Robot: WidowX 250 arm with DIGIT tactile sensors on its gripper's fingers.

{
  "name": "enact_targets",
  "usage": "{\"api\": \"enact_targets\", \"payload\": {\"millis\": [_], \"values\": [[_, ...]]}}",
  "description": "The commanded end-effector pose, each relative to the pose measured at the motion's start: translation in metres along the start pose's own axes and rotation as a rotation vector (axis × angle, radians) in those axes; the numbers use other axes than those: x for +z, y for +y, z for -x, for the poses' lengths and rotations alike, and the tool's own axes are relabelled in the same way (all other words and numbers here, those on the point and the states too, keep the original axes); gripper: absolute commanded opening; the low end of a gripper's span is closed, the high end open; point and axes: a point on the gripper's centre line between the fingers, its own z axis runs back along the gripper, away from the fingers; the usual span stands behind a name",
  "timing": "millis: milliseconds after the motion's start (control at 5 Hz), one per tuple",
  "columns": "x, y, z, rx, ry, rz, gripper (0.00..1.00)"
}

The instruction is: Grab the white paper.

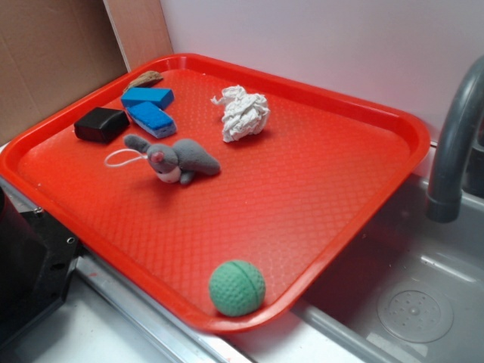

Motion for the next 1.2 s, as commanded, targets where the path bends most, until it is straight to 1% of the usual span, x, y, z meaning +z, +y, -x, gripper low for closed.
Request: {"api": "enact_targets", "payload": {"millis": [0, 200, 400, 600, 800, 1000], "values": [[0.0, 0.0, 0.0, 0.0, 0.0, 0.0, 1.0], [-0.053, 0.024, -0.035, 0.224, 0.045, -0.255, 1.0], [-0.086, 0.012, -0.059, 0.324, 0.006, -0.117, 1.0], [-0.101, 0.007, -0.091, 0.515, -0.121, -0.122, 1.0], [-0.128, 0.014, -0.122, 0.68, -0.198, -0.136, 1.0], [-0.154, 0.013, -0.148, 0.645, -0.167, -0.127, 1.0]]}}
